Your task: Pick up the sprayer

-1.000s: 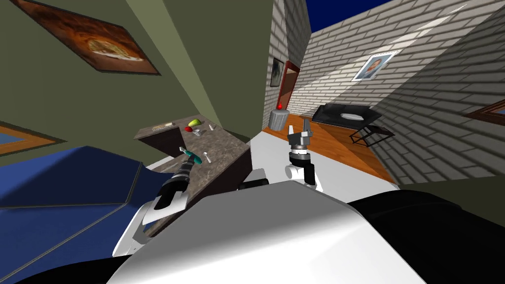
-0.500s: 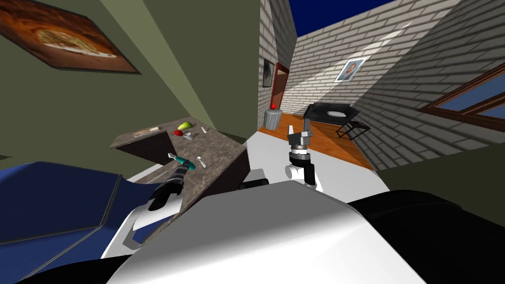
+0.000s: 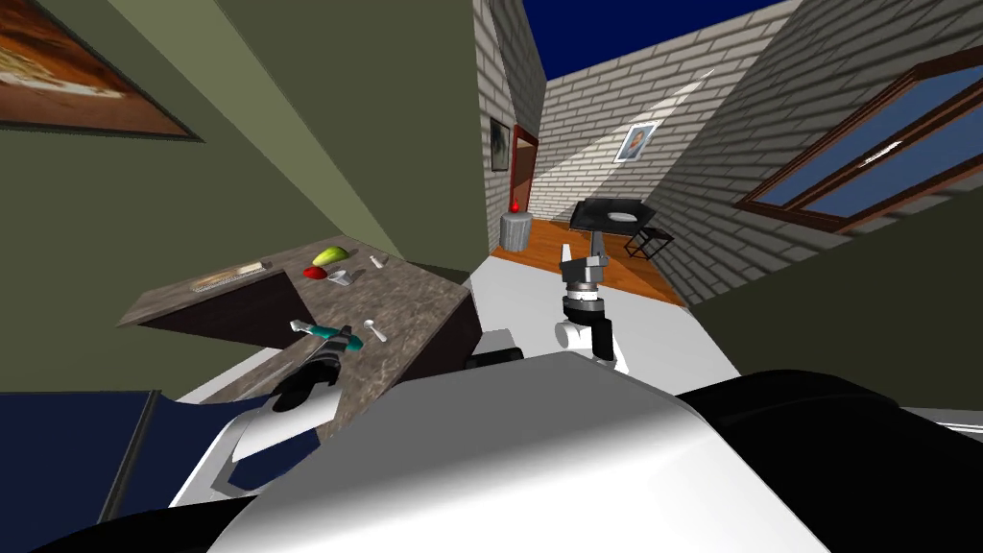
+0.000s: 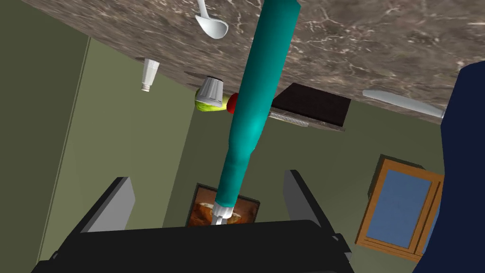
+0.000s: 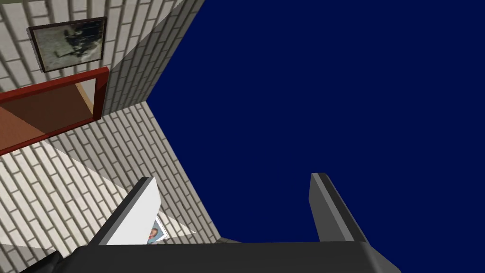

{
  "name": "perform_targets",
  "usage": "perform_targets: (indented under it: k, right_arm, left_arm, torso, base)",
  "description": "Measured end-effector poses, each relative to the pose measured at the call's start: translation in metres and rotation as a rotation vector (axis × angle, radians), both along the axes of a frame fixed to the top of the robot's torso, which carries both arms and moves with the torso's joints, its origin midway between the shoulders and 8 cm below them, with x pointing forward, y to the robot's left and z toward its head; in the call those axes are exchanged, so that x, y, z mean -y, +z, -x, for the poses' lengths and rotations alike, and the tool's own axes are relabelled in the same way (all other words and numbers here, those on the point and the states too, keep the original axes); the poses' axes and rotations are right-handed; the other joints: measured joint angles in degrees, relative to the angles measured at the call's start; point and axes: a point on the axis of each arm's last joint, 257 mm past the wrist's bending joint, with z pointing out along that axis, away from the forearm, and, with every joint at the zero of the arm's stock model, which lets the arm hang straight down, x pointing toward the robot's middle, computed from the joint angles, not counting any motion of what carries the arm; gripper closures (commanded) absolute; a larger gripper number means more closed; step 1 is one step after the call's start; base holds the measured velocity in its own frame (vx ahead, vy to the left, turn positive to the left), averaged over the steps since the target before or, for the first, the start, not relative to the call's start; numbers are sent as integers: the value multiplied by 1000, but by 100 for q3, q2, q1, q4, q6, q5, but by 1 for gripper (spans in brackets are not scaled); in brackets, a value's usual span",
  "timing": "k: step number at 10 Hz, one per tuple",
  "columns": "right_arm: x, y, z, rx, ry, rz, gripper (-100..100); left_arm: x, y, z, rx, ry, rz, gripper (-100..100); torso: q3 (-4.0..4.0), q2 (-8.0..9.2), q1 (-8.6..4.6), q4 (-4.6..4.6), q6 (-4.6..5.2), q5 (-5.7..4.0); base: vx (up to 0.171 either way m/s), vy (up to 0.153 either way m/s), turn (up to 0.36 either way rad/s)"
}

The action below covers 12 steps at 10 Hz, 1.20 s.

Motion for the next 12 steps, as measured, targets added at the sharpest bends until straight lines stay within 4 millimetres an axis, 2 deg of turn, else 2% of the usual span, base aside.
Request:
perform_targets:
  k: [3,4,7,8,11,12]
  right_arm:
    - [0,0,0,0,0,0,0]
    - [0,0,0,0,0,0,0]
    - [0,0,0,0,0,0,0]
    - [0,0,0,0,0,0,0]
    - [0,0,0,0,0,0,0]
    - [0,0,0,0,0,0,0]
  left_arm:
    - [-26,-8,30,-85,78,-26,-100]
    - [-41,-10,40,-120,111,-36,-100]
    - [-68,-13,65,-190,179,-49,-100]
    - [-79,-14,79,-219,207,-52,-100]
    - [-95,-16,104,-276,264,-59,-100]
    - [-96,-16,105,-279,267,-59,0]
  torso:
    - [-2,-5,-3,0,2,-1]
    - [-4,-7,3,-1,0,0]
    - [3,5,-1,1,-2,-1]
    - [1,1,0,1,-1,0]
    - [2,3,-6,1,-5,-1]
    - [2,3,-11,1,-6,-2]
  base:
    - [23,24,-293]
    - [-9,14,-55]
    - [1,25,-174]
    - [16,32,-214]
    - [-3,15,-79]
    - [0,0,0]
